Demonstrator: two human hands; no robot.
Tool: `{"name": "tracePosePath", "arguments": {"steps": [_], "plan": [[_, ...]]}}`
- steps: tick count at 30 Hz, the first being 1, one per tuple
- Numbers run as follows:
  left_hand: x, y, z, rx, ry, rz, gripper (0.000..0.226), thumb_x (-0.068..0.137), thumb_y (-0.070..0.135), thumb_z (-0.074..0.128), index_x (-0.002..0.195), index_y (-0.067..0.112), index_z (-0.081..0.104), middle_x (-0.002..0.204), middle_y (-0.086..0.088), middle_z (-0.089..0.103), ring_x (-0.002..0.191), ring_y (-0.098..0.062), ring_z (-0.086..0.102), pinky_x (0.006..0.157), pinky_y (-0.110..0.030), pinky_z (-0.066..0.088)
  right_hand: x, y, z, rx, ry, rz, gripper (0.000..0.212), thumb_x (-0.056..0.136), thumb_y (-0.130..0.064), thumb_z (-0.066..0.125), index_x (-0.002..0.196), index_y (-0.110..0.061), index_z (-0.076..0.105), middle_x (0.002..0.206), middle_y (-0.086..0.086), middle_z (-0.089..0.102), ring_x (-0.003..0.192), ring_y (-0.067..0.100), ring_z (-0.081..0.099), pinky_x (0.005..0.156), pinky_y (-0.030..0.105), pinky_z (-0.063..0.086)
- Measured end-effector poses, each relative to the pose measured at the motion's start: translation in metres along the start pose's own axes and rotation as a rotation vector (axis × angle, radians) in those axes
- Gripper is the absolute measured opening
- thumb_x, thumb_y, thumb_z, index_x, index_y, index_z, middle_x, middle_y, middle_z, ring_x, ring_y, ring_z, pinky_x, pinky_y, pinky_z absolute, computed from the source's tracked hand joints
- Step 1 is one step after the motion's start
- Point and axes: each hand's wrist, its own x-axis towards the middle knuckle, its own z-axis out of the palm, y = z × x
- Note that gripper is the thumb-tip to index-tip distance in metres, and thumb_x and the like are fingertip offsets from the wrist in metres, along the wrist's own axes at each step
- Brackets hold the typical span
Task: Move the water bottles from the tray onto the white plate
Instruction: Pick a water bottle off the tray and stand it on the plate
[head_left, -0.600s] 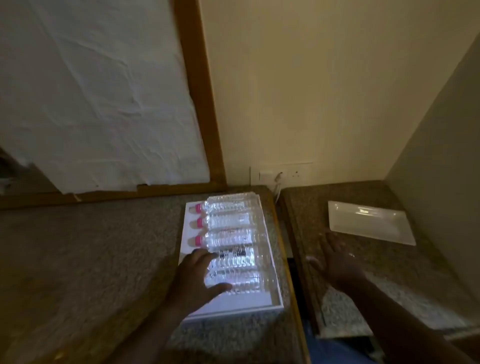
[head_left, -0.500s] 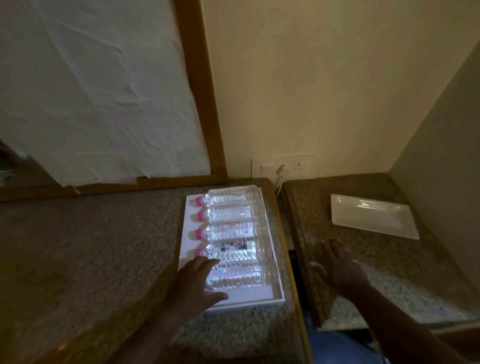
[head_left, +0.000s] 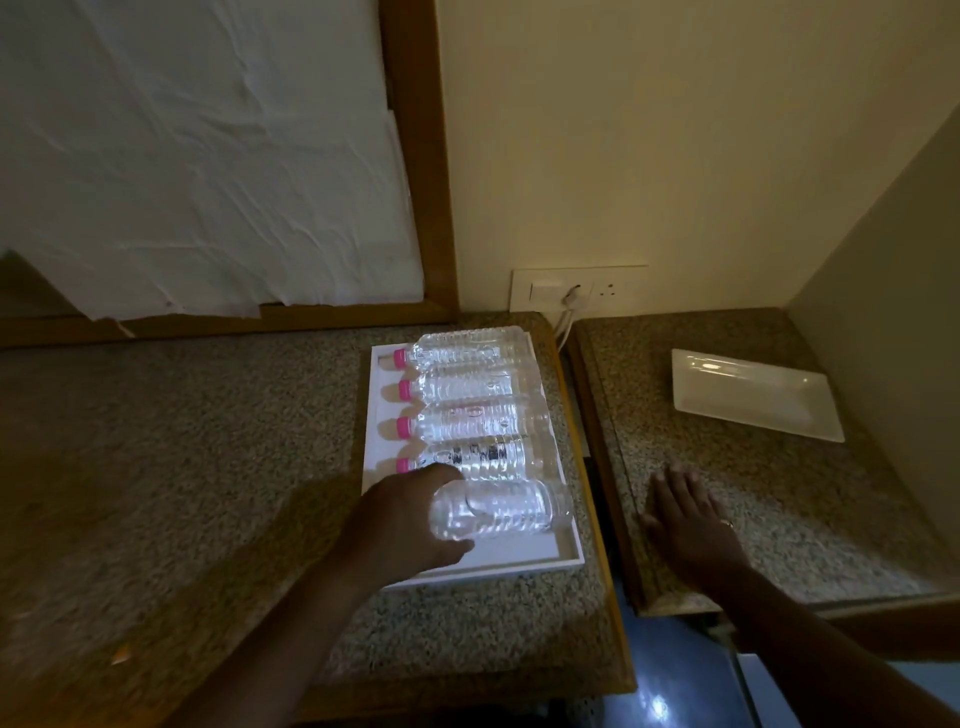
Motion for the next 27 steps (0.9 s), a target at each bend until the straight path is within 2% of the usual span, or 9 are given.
{"name": "tracePosePath", "arguments": {"steps": [2, 4, 7, 9, 12, 15, 22, 25, 27], "plan": [[0.007, 0.020, -0.012, -0.071, 0.062, 0.072, 0.075, 0.053, 0.071, 0.074, 0.119, 0.043, 0.049, 0.082, 0.025, 0.063, 0.077, 0.010, 0.059, 0.060, -0.003, 0.041, 0.000, -0.001, -0.002, -0.004, -0.032, 0.014, 0.070, 0.102, -0.053, 0.022, 0.155, -0.018, -0.009, 0.161, 0.010, -0.018, 0.146, 0.026, -0.019, 0.121, 0.049, -0.001], [0.013, 0.035, -0.015, -0.217, 0.094, 0.128, 0.072, 0.054, 0.070, 0.076, 0.116, 0.042, 0.053, 0.094, 0.034, 0.059, 0.092, 0.018, 0.056, 0.071, -0.002, 0.043, 0.000, -0.004, -0.005, 0.000, -0.056, 0.019, 0.070, 0.102, -0.053, 0.021, 0.154, -0.019, -0.010, 0.161, 0.009, -0.020, 0.146, 0.027, -0.020, 0.121, 0.049, -0.001], [0.019, 0.048, 0.000, -0.436, 0.180, 0.144, 0.065, 0.055, 0.067, 0.082, 0.111, 0.042, 0.060, 0.107, 0.019, 0.065, 0.096, -0.002, 0.062, 0.074, -0.021, 0.052, 0.000, -0.009, -0.009, 0.010, -0.064, 0.017, 0.070, 0.103, -0.053, 0.022, 0.155, -0.019, -0.010, 0.162, 0.008, -0.020, 0.148, 0.028, -0.017, 0.120, 0.048, -0.001], [0.023, 0.056, 0.017, -0.466, 0.248, 0.134, 0.066, 0.055, 0.068, 0.081, 0.113, 0.053, 0.054, 0.104, 0.016, 0.061, 0.090, -0.005, 0.057, 0.071, -0.018, 0.048, -0.001, -0.011, -0.011, 0.014, -0.070, 0.019, 0.070, 0.103, -0.052, 0.024, 0.155, -0.019, -0.009, 0.162, 0.008, -0.018, 0.148, 0.029, -0.016, 0.119, 0.047, -0.002], [0.029, 0.072, 0.042, -0.429, 0.228, 0.137, 0.068, 0.057, 0.065, 0.080, 0.113, 0.065, 0.042, 0.109, 0.026, 0.053, 0.100, 0.001, 0.051, 0.081, -0.010, 0.041, -0.004, -0.009, -0.013, 0.022, -0.069, 0.025, 0.071, 0.103, -0.054, 0.026, 0.156, -0.019, -0.006, 0.163, 0.007, -0.015, 0.149, 0.027, -0.014, 0.120, 0.045, -0.002], [0.039, 0.082, 0.054, -0.439, 0.152, 0.120, 0.065, 0.059, 0.064, 0.080, 0.113, 0.061, 0.044, 0.108, 0.028, 0.059, 0.100, 0.001, 0.058, 0.075, -0.014, 0.050, -0.008, 0.002, -0.013, 0.071, -0.031, 0.047, 0.075, 0.100, -0.060, 0.029, 0.156, -0.021, -0.001, 0.164, 0.005, -0.011, 0.150, 0.023, -0.011, 0.120, 0.045, 0.001], [0.065, 0.106, 0.029, -0.457, 0.225, 0.027, 0.056, 0.052, 0.051, 0.089, 0.100, 0.044, 0.059, 0.091, 0.016, 0.072, 0.084, 0.001, 0.068, 0.067, -0.031, 0.061, -0.012, 0.062, -0.019, 0.132, 0.065, 0.176, 0.083, 0.091, -0.072, 0.029, 0.156, -0.021, 0.015, 0.165, 0.009, 0.008, 0.151, 0.028, 0.000, 0.119, 0.050, 0.009], [0.097, 0.154, 0.023, -0.489, 0.214, 0.079, 0.058, 0.052, 0.051, 0.089, 0.101, 0.038, 0.061, 0.091, 0.018, 0.072, 0.084, 0.001, 0.069, 0.067, -0.022, 0.058, -0.010, 0.102, -0.022, 0.141, 0.106, 0.191, 0.089, 0.087, -0.078, 0.018, 0.151, -0.017, 0.030, 0.163, 0.012, 0.017, 0.150, 0.031, 0.006, 0.119, 0.052, 0.013], [0.124, 0.196, 0.027, -0.517, 0.160, 0.134, 0.058, 0.053, 0.049, 0.086, 0.104, 0.035, 0.062, 0.093, 0.018, 0.072, 0.084, 0.000, 0.069, 0.067, -0.017, 0.055, -0.010, 0.121, -0.019, 0.134, 0.144, 0.174, 0.094, 0.087, -0.081, 0.010, 0.151, -0.015, 0.031, 0.163, 0.014, 0.019, 0.150, 0.032, 0.008, 0.118, 0.051, 0.010]]}}
